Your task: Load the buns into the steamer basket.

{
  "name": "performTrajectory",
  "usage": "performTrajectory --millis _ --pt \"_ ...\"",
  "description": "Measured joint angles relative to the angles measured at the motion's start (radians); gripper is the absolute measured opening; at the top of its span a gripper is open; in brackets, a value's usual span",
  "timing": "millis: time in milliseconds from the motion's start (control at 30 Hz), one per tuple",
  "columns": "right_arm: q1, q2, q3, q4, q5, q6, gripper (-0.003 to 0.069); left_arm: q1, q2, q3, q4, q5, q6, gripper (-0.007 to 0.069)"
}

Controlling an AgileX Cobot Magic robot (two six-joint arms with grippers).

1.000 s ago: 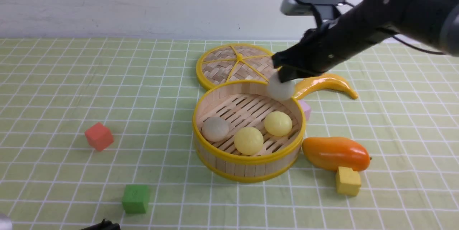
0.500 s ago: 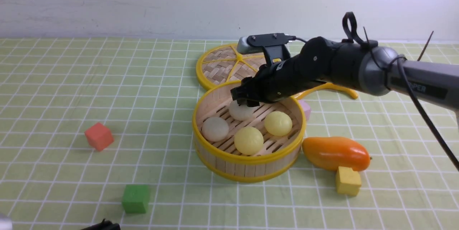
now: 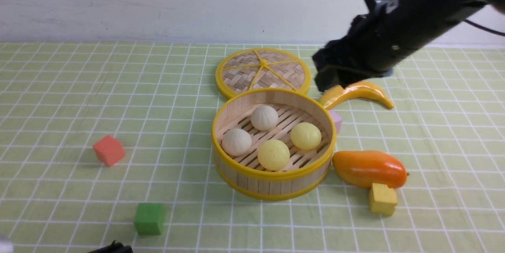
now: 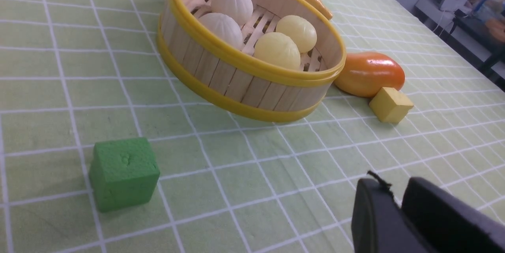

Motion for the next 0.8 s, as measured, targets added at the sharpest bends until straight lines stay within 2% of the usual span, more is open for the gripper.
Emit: performTrajectory --millis 133,167,267,533,733,800 --pt "0.0 -0.134 0.155 -0.059 0.027 0.084 0.0094 0.0 0.0 0.0 0.0 0.0 0.0 0.0103" --pt "0.0 -0.141 0.163 -0.061 0.028 0.087 0.0087 0.0 0.0 0.0 0.0 0.0 0.0 0.0103" --pt "0.0 -0.256 0.284 -0.075 0.053 0.101 0.0006 0.0 0.0 0.0 0.0 0.0 0.0 0.0109" --pt "0.0 -0.38 0.35 -0.076 0.243 0.101 -0.0011 0.0 0.0 0.0 0.0 0.0 0.0 0.0113" --pt "0.0 -0.388 0.352 -0.076 0.254 0.101 -0.001 0.0 0.0 0.0 0.0 0.0 0.0 0.0118" --pt "-0.008 -0.429 0.374 -0.114 0.249 0.092 -0.001 0.0 0.0 0.0 0.0 0.001 0.0 0.0122"
